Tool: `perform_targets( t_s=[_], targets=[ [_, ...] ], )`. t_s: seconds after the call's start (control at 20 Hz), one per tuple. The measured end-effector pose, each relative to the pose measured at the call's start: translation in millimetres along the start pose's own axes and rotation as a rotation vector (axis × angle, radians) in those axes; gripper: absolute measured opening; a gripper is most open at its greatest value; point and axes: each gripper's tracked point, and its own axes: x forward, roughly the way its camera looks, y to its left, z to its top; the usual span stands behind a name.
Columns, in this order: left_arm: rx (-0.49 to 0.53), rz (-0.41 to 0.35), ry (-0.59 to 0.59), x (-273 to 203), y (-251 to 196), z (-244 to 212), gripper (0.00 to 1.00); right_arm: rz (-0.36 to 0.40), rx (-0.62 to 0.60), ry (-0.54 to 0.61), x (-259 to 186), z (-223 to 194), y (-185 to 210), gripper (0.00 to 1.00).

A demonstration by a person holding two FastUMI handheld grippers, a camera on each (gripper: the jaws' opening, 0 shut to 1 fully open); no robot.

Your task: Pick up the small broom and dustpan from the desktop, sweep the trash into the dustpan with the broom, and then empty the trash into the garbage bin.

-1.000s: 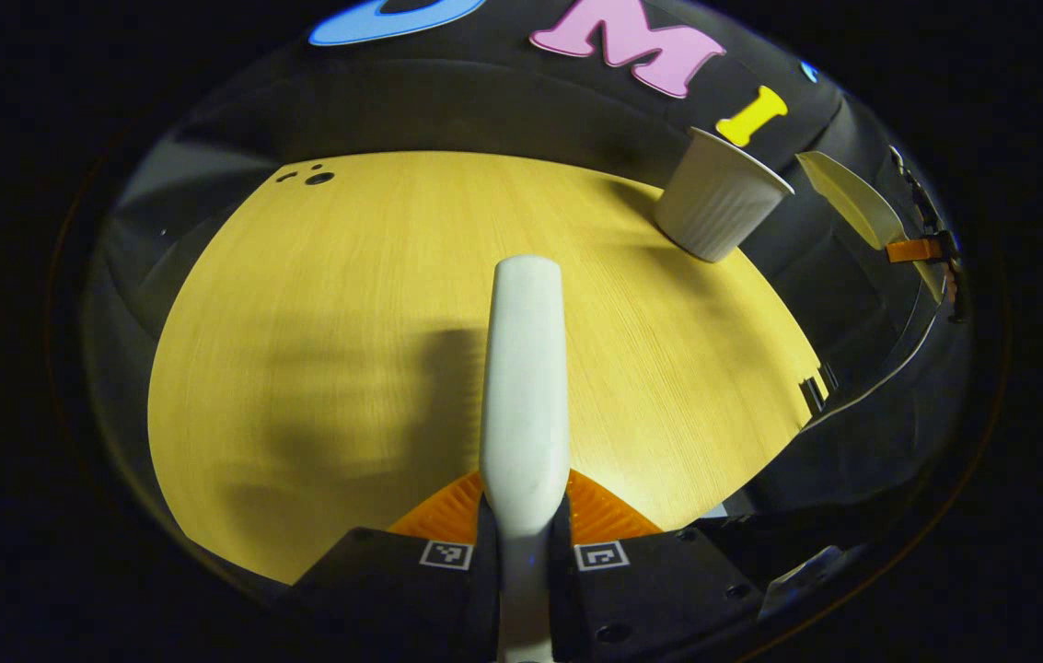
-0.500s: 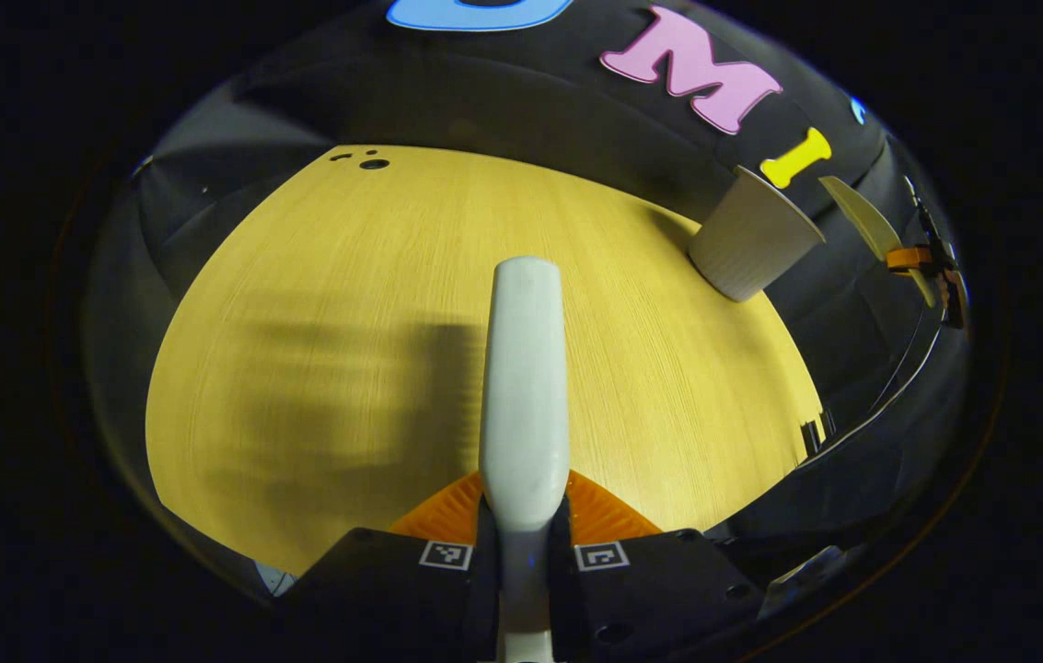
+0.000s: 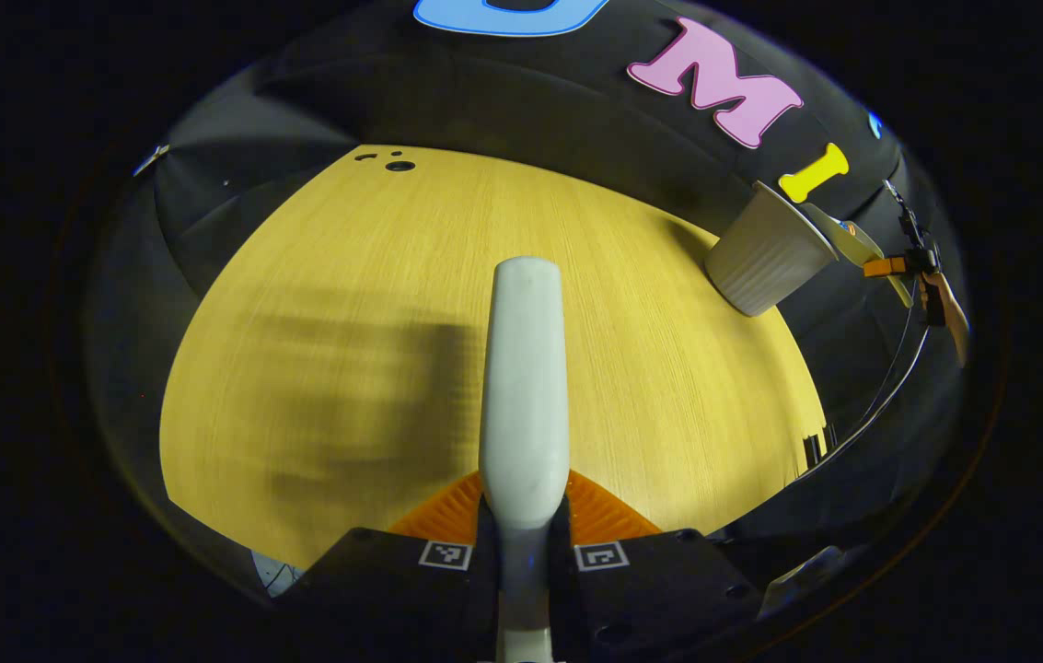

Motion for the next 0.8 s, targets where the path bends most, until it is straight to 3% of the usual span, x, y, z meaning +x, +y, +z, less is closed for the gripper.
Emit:
perform_targets(
  t_s=[0.1,0.2,0.3,0.5,0.55,0.8],
  targets=[
    [-0.016,0.014,-0.002,0,3,3,0.27,-0.025,0.015,-0.014,13,8,-1,0.32],
    [-0.038,0.020,-0.007,1,5,6,0.27,-0.052,0.022,-0.019,23,13,-4,0.39],
    [-0.053,0.018,-0.009,1,3,5,0.27,-0.089,-0.003,-0.034,32,20,-7,0.35],
    [-0.068,0.022,0.008,6,0,-1,0.27,-0.153,-0.125,-0.073,36,22,-6,0.35],
    [-0.071,0.026,0.013,7,0,-1,0.25,-0.189,-0.167,-0.081,36,23,-9,0.39],
    [-0.073,0.038,0.019,8,-4,4,0.27,-0.322,-0.391,-0.138,34,35,-15,0.31]
  ],
)
